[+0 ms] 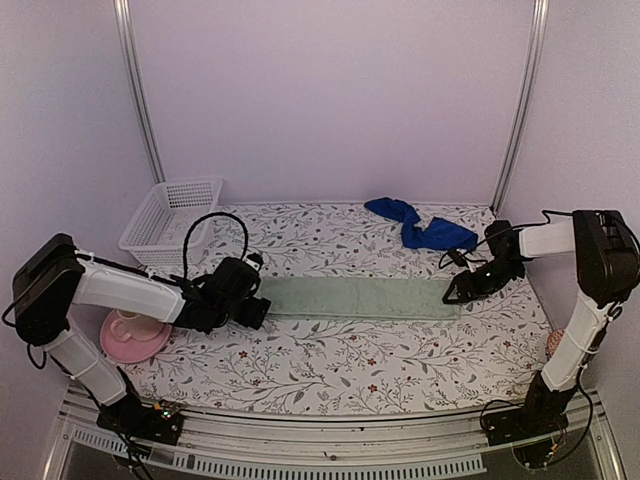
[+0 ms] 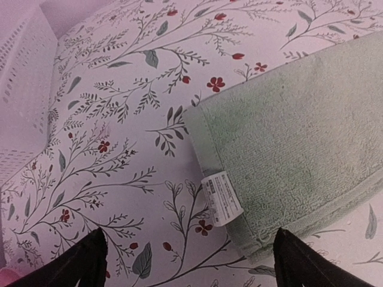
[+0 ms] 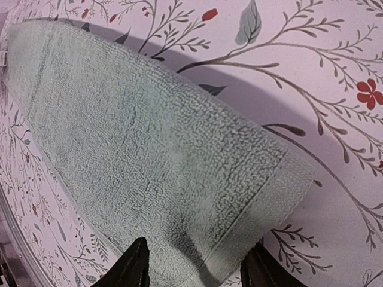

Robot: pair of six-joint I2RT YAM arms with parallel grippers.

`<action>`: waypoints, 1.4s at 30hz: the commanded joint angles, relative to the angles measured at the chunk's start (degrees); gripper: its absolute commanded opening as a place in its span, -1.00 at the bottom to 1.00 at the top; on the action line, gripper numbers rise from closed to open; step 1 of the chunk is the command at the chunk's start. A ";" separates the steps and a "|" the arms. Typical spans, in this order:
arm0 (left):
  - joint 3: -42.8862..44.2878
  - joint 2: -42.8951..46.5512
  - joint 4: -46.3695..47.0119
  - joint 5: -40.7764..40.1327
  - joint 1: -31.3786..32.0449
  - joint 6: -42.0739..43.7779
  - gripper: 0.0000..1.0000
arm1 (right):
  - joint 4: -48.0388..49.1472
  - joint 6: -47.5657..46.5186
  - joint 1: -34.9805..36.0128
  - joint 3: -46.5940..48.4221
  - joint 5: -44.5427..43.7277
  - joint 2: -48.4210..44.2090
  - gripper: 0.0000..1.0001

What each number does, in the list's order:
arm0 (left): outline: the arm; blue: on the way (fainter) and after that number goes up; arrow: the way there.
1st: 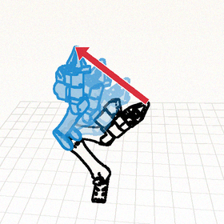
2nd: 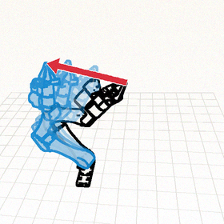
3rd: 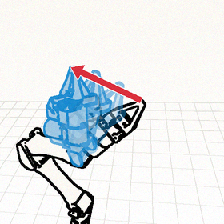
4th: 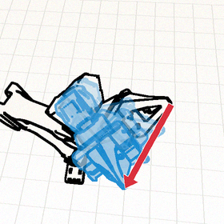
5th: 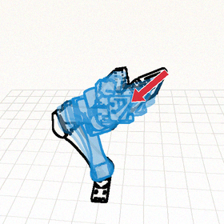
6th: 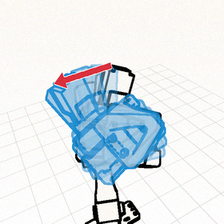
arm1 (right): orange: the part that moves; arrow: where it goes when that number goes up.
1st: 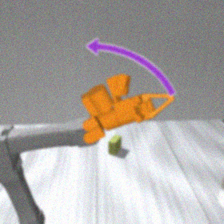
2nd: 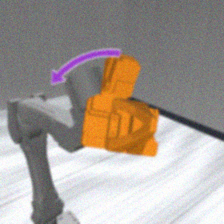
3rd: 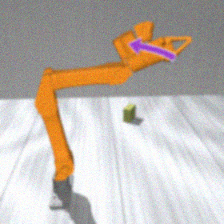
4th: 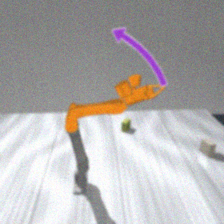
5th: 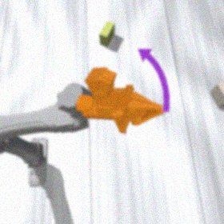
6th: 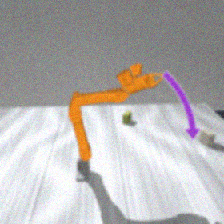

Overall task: Roll the towels
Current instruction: Pick up the towel from the center of the board.

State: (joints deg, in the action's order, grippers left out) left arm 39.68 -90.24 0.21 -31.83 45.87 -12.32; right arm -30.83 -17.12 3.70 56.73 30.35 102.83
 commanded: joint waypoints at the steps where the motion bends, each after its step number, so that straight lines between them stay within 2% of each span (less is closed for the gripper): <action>1: -0.57 1.53 2.53 -0.73 0.26 -0.82 0.95 | 0.56 1.45 0.34 -0.88 -5.43 3.22 0.01; 3: -0.65 1.71 2.72 -0.81 0.39 -0.79 0.95 | 1.16 1.86 0.55 -1.03 -6.45 3.41 -0.08; 8: -0.75 1.99 2.78 -1.45 0.84 -0.90 0.95 | 1.44 2.07 1.15 -0.71 -8.05 4.57 -0.45; 12: -0.66 1.74 2.76 -1.91 1.03 -0.72 0.95 | 1.86 2.27 1.28 -0.53 -9.39 4.54 -0.86; 14: -0.51 1.52 2.78 -2.16 1.18 -0.57 0.95 | 2.08 2.43 1.26 -0.42 -10.30 3.67 -0.94; 20: -0.80 1.83 2.83 -2.68 1.28 -0.35 0.95 | 1.51 1.80 -1.83 -0.31 -10.87 -1.33 -0.95; 26: -1.52 2.90 3.49 -1.89 1.24 0.08 0.94 | -0.80 -1.31 -9.66 -0.22 -9.19 -6.99 -0.96; 31: -1.77 3.40 3.99 -1.09 1.25 0.60 0.95 | -4.61 -5.64 -16.45 3.34 -10.04 -7.72 -0.96; 33: -1.84 3.31 4.09 -0.86 1.28 0.78 0.95 | -6.87 -6.87 -16.96 5.24 -8.72 -8.39 -0.96; 35: -1.81 3.21 4.18 -0.82 1.23 0.82 0.95 | -10.76 -7.87 -16.65 7.57 -3.46 -8.98 -0.96; 42: -1.64 2.41 4.37 -0.64 1.29 0.80 0.95 | -16.84 -9.44 -10.42 13.14 4.76 -9.43 -0.96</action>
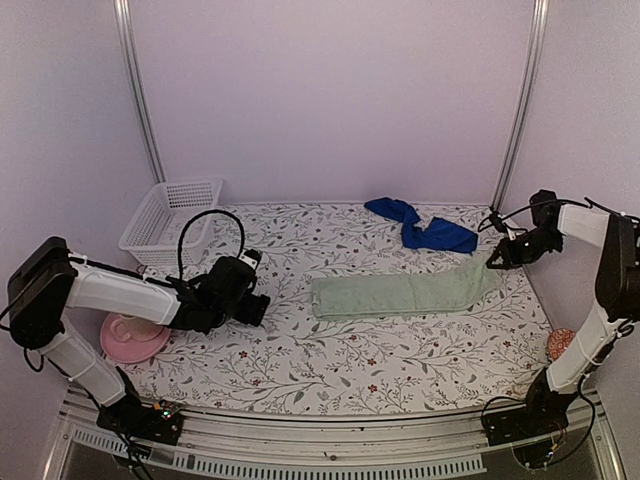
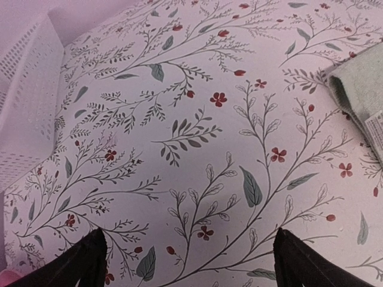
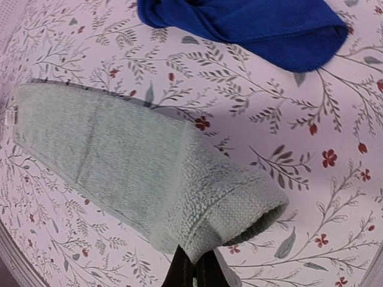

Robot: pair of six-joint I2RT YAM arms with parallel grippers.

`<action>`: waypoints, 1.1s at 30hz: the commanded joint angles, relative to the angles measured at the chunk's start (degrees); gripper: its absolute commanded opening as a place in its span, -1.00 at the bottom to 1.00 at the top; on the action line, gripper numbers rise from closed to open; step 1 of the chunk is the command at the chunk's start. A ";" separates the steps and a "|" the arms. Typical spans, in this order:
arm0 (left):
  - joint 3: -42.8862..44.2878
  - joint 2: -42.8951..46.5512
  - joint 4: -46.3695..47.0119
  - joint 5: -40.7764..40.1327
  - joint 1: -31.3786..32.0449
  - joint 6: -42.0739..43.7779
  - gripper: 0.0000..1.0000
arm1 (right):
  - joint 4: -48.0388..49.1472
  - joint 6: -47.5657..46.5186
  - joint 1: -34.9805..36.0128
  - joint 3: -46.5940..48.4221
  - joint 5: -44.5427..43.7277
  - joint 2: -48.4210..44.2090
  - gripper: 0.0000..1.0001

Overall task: Roll the towels
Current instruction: Pick up the towel from the center of the board, then fold the towel at the center of the board.

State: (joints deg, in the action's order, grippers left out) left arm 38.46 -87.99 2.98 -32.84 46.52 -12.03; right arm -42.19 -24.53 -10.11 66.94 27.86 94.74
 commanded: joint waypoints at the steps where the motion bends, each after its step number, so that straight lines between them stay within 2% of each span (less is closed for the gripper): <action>1: -0.34 0.05 1.59 0.47 0.59 0.52 0.95 | -6.41 -2.15 4.33 4.96 8.87 -0.79 -0.96; 14: 0.13 -1.05 1.67 1.58 0.64 0.52 0.94 | -11.36 -1.75 20.94 17.04 21.55 8.62 -0.96; 23: 0.59 -1.79 1.41 2.35 0.60 0.74 0.95 | -8.77 1.71 30.07 26.32 22.53 17.68 -0.96; 33: 0.59 -1.56 1.32 2.98 0.74 0.99 0.95 | -5.32 5.02 36.39 34.63 21.11 26.28 -0.95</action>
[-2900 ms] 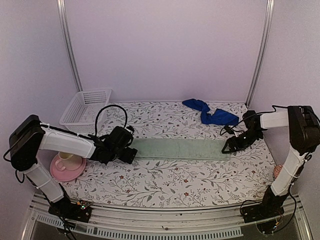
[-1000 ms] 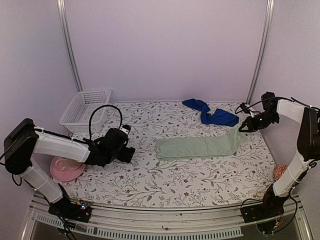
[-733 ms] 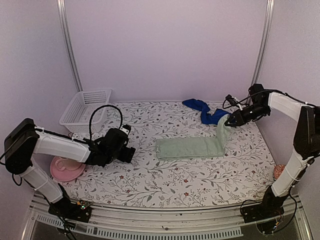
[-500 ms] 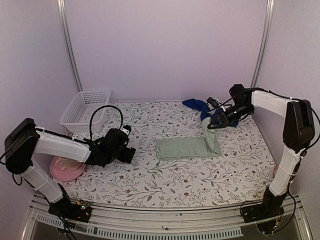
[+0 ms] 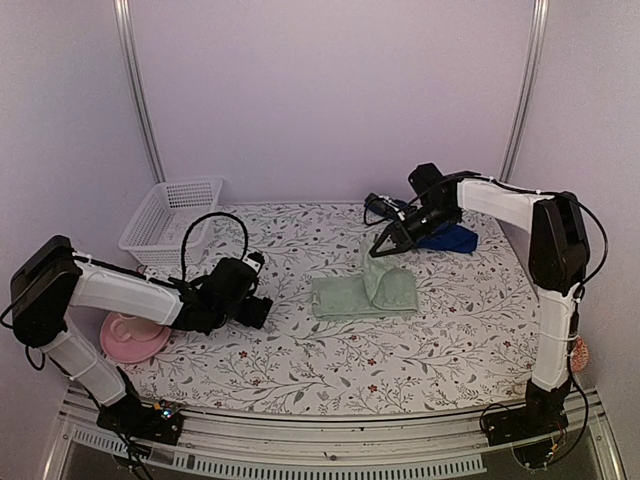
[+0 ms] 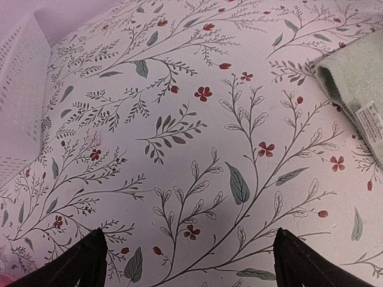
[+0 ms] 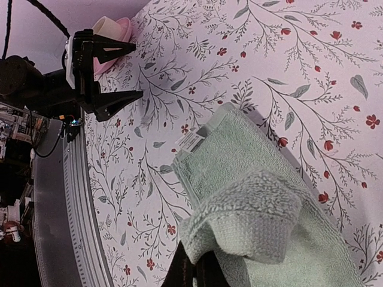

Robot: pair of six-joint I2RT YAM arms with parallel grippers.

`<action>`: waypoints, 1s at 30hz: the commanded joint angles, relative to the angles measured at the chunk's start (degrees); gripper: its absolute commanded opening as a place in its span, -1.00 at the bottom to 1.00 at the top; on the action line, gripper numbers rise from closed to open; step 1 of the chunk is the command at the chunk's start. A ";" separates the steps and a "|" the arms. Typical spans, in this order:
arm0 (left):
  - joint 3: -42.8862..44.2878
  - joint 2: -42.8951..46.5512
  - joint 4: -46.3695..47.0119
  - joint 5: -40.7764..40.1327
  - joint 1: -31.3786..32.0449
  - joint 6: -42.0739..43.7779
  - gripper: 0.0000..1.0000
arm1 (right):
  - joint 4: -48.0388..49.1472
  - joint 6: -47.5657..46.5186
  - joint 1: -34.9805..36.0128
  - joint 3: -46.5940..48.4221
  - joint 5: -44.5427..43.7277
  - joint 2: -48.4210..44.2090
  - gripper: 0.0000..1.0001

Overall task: Roll the towels
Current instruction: Fold the towel at the center of the board.

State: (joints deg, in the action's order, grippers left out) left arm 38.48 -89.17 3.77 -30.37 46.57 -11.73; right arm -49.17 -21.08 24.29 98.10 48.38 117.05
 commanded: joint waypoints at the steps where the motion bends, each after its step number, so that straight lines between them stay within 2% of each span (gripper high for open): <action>1: 0.55 -0.47 0.54 0.53 0.71 0.71 0.94 | 1.61 1.60 2.47 4.14 0.65 5.08 -0.95; 7: 0.88 -1.03 0.54 1.00 0.66 0.83 0.95 | 0.48 1.60 4.98 7.86 -0.18 8.69 -0.95; 15: 1.07 -1.66 0.45 1.09 0.69 0.92 0.94 | -0.07 0.80 5.89 8.21 -0.66 11.30 -0.94; 26: 1.42 -2.53 0.54 1.36 0.67 0.85 0.94 | -6.45 -4.13 5.93 10.70 0.94 12.42 -0.94; 30: 1.60 -3.02 0.45 1.34 0.66 0.83 0.95 | -9.68 -5.03 5.88 14.31 3.03 14.13 -0.94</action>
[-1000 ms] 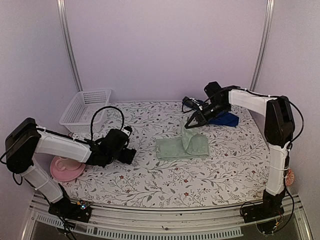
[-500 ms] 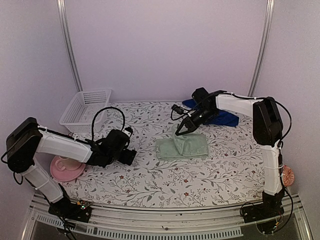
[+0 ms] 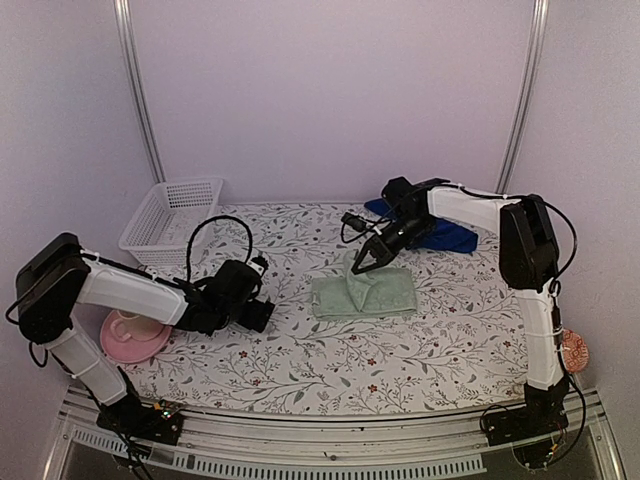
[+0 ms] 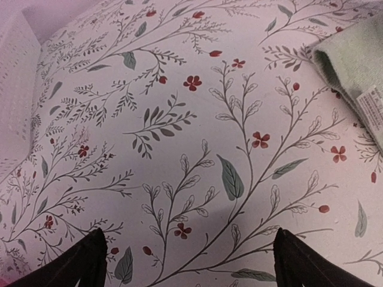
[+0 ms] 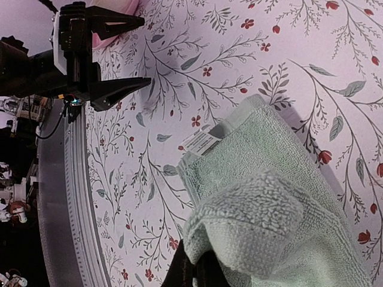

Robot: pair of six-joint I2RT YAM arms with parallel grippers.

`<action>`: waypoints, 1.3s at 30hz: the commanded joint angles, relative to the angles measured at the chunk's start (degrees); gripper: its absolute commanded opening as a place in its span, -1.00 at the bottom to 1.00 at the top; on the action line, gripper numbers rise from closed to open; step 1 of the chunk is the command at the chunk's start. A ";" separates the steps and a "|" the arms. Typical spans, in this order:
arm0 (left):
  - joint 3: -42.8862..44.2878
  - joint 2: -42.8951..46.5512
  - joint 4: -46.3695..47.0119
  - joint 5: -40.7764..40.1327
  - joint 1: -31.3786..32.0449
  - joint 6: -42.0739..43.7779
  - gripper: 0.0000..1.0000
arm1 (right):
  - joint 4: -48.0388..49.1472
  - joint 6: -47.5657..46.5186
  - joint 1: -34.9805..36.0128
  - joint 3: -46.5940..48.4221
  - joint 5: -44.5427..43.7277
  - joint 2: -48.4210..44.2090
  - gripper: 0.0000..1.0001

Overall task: Roll the towels
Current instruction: Fold the towel at the center of the board, then smooth out the towel at the center of the board.

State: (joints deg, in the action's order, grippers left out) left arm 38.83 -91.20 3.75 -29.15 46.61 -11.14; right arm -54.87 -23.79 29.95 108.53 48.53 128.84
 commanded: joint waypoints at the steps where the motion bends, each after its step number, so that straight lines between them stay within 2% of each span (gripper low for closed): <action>1: 1.25 -1.05 0.47 0.08 0.60 0.24 0.95 | -5.07 -2.91 0.20 4.57 3.39 2.50 -0.94; 8: 1.42 -1.35 0.47 -0.07 0.63 0.30 0.95 | -9.15 -7.01 0.21 4.47 3.81 1.77 -0.94; 18: 1.43 -1.34 0.43 0.01 0.62 0.16 0.95 | -7.84 -6.37 0.44 3.75 4.20 2.91 -0.91; 21: 1.67 -1.76 0.39 0.15 0.63 0.17 0.95 | -4.65 -4.34 0.73 3.11 4.03 2.75 -0.79; 23: 1.78 -2.03 0.30 0.16 0.68 0.15 0.95 | -2.92 -2.85 1.16 2.75 3.66 2.86 -0.57; 28: 1.78 -2.03 0.29 -0.07 0.76 0.23 0.95 | -2.86 -3.04 3.01 2.83 3.94 3.73 -0.28; 35: 1.95 -2.36 0.29 0.29 0.80 0.43 0.95 | -2.79 -4.10 3.71 2.28 2.60 2.65 -0.19; 39: 1.87 -2.23 0.42 0.29 0.78 0.57 0.95 | -0.07 -5.53 3.95 -2.16 -0.06 -0.31 -0.10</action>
State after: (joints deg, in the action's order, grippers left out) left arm 39.51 -92.84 3.73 -29.06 46.65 -11.00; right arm -57.56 -27.22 33.80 110.43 51.00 131.55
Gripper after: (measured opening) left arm 0.973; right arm 0.427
